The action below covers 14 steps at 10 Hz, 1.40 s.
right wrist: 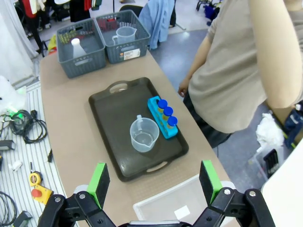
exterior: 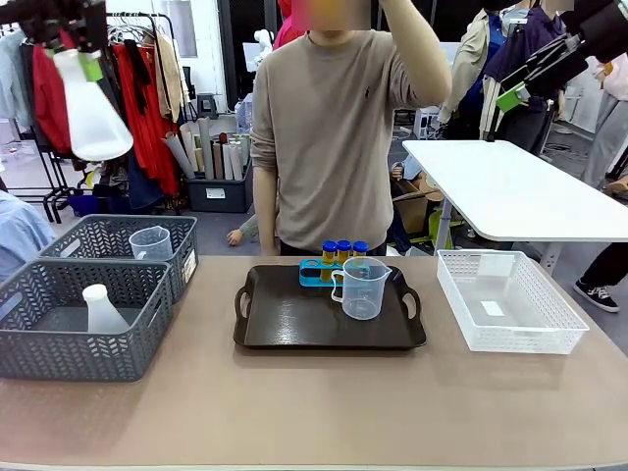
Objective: Prepare the laboratory tools.
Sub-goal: Pick up one Small flask and place it on the Handle tray.
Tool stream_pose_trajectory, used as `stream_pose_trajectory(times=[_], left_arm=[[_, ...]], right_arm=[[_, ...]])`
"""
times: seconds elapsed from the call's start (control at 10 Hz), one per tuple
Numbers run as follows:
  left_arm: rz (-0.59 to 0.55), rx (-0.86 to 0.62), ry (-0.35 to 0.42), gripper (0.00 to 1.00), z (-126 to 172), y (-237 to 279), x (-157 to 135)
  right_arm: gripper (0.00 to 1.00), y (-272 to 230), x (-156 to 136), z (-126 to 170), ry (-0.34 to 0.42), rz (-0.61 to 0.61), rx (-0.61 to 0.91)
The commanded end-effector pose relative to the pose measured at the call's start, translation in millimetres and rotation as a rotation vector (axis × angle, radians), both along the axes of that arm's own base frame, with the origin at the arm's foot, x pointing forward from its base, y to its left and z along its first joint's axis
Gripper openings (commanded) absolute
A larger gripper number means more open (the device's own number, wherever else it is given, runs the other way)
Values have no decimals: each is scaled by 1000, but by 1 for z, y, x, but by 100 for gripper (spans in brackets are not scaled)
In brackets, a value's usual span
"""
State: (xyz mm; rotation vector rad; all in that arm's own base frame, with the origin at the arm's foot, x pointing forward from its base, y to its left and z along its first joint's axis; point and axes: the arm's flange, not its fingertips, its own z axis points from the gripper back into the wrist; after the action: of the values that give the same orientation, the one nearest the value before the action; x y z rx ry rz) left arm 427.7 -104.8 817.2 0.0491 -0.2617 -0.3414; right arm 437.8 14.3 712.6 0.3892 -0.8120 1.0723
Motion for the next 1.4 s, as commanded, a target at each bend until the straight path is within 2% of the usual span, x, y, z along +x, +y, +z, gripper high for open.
stream_pose_trajectory(times=[0.0, 0.2, 0.7, 0.8, 1.2, 1.3], left_arm=[[-65, 47, -13, 0, 23, -17, 18], [-130, 49, 0, 0, 23, -42, 33], [-265, 45, 51, 0, -4, -95, 61], [-215, 20, 32, 0, -16, -89, 50], [-232, 19, 38, 0, -19, -94, 55], [-367, 52, 96, 0, -44, -111, 71]], right_arm=[[100, 1, 0, 2, -5, 7, 8], [100, 1, 0, 2, -5, 7, 8], [100, 1, 0, 2, -5, 7, 8], [100, 1, 0, 2, -5, 7, 8], [100, 1, 0, 2, -5, 7, 8], [100, 1, 0, 2, -5, 7, 8]])
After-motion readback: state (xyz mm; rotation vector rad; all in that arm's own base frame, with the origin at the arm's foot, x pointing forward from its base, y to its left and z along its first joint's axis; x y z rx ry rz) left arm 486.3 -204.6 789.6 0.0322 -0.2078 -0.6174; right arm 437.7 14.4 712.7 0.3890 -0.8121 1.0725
